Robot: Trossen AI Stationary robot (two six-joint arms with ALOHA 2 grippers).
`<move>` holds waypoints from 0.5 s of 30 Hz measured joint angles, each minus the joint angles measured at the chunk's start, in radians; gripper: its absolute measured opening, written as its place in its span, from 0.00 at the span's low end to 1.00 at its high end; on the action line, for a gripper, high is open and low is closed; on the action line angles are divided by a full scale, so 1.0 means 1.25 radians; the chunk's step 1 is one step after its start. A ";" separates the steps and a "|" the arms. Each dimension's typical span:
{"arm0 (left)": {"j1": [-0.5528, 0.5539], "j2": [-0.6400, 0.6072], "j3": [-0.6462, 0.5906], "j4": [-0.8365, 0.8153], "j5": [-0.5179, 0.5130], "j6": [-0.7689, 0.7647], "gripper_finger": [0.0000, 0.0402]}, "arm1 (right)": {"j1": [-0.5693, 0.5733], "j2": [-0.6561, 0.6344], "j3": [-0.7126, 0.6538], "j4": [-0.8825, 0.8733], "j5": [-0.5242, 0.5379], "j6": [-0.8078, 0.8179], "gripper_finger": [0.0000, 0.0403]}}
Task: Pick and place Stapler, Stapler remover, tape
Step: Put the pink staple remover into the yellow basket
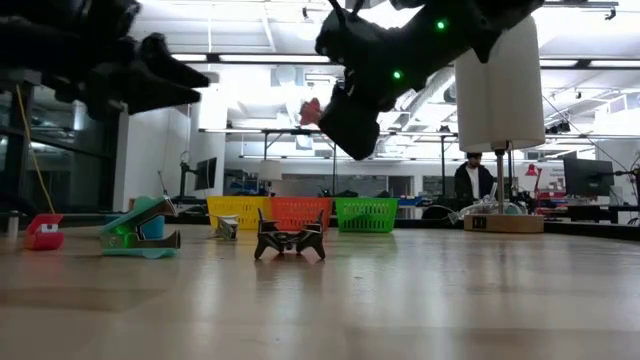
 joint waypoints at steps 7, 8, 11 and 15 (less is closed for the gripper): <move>0.000 0.254 0.117 0.045 -0.003 0.040 0.59 | 0.000 0.000 0.024 -0.033 -0.083 0.007 0.18; 0.000 0.284 0.136 0.044 -0.003 0.045 0.59 | 0.000 0.000 0.025 -0.037 -0.093 0.007 0.18; 0.000 0.365 0.191 0.039 -0.003 0.047 0.59 | 0.005 0.000 0.025 -0.047 -0.114 0.007 0.18; 0.000 0.444 0.250 0.036 -0.003 0.064 0.59 | 0.011 0.000 0.025 -0.062 -0.119 0.026 0.18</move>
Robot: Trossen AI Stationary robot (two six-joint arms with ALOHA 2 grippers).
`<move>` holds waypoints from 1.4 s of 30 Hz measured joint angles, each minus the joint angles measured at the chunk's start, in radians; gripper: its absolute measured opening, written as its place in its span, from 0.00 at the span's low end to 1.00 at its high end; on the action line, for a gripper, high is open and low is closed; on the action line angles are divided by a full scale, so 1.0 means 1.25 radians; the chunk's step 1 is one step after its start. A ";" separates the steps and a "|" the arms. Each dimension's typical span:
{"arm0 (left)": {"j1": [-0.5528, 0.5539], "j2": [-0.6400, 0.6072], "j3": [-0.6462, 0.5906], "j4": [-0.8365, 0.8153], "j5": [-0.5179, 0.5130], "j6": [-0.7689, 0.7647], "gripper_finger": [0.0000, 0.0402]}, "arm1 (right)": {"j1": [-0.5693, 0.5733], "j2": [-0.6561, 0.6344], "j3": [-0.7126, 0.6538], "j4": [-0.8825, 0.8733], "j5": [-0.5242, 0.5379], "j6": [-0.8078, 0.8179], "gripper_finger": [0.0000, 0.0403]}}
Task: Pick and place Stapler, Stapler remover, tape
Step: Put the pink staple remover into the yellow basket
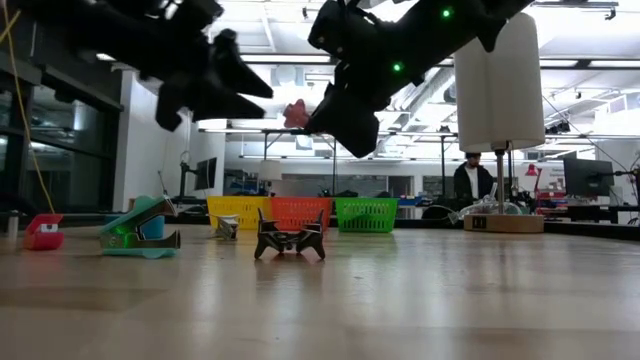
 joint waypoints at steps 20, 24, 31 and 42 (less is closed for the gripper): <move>0.000 0.090 0.069 0.003 0.042 0.058 0.59 | -0.017 0.000 0.000 -0.044 -0.066 0.121 0.18; 0.000 0.090 0.069 0.003 0.047 0.059 0.59 | -0.023 0.000 0.000 -0.040 -0.066 0.122 0.18; 0.000 0.090 0.069 0.003 0.045 0.059 0.59 | -0.020 0.000 0.000 0.003 -0.086 0.091 0.18; 0.000 0.090 0.069 0.003 0.031 0.055 0.59 | -0.016 0.000 0.000 0.032 -0.085 0.053 0.18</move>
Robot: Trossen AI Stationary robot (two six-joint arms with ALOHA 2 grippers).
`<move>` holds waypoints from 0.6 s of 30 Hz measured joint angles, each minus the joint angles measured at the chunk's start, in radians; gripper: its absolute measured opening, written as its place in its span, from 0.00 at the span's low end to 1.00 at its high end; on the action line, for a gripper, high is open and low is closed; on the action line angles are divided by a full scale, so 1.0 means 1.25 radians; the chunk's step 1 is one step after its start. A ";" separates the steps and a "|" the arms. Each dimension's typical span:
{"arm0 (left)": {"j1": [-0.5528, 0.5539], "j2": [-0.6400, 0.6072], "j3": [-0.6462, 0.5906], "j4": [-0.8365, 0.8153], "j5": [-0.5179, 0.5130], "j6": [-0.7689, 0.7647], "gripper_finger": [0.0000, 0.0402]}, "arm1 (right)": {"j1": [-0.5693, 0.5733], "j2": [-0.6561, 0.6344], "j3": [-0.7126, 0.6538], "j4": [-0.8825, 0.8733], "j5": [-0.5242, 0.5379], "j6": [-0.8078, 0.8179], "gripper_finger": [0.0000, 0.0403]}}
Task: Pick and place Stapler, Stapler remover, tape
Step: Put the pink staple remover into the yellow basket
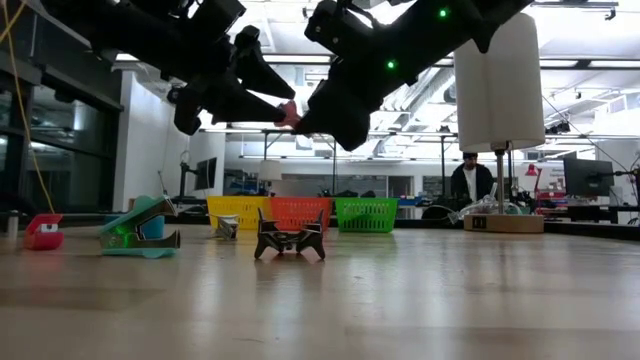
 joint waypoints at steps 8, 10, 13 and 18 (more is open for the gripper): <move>0.000 0.000 0.000 0.000 -0.005 -0.011 0.59 | 0.000 0.000 0.000 0.029 -0.001 -0.054 0.18; 0.000 0.000 0.000 0.000 -0.005 -0.012 0.59 | 0.000 0.000 0.000 0.030 -0.008 -0.065 0.18; 0.000 0.000 0.000 0.000 0.000 -0.016 0.59 | 0.000 0.000 0.000 0.030 0.001 -0.075 0.18; 0.000 0.000 0.000 0.000 0.017 -0.018 0.58 | 0.000 0.000 0.000 0.030 0.013 -0.081 0.18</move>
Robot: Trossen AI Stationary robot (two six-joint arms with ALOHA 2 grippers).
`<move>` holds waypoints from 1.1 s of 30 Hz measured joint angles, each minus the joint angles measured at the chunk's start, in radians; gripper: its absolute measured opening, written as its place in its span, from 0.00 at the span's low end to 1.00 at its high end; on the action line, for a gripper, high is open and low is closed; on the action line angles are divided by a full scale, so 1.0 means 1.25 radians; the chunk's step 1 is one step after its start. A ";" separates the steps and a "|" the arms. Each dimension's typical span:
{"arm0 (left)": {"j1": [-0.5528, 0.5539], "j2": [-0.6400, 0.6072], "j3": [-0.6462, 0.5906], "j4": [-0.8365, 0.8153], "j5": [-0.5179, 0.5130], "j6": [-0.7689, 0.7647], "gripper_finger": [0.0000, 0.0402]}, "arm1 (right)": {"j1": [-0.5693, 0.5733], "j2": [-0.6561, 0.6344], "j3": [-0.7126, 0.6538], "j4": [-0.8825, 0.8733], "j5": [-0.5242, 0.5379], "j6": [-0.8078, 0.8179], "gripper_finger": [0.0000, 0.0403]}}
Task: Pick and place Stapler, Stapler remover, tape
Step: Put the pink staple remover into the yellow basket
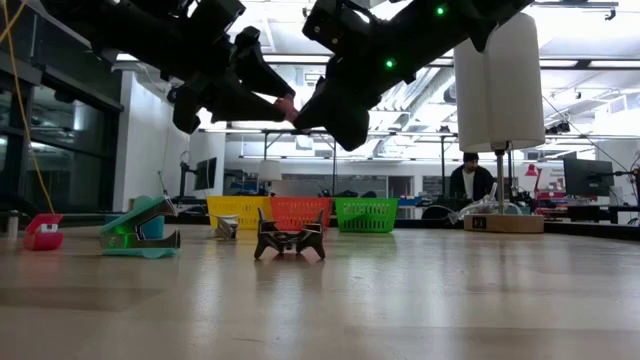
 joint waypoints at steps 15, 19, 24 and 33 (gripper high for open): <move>0.001 0.000 -0.001 0.000 -0.034 -0.006 0.30 | 0.001 0.000 -0.001 0.035 0.005 -0.056 0.18; 0.001 0.000 -0.001 0.002 -0.034 -0.006 0.27 | 0.002 0.000 -0.001 0.035 0.007 -0.056 0.18; 0.001 0.000 -0.001 0.002 -0.034 -0.005 0.26 | 0.002 0.000 -0.001 0.034 0.006 -0.056 0.18; 0.000 0.000 -0.001 -0.002 -0.032 -0.002 0.25 | 0.002 0.001 -0.001 0.033 0.002 -0.038 0.18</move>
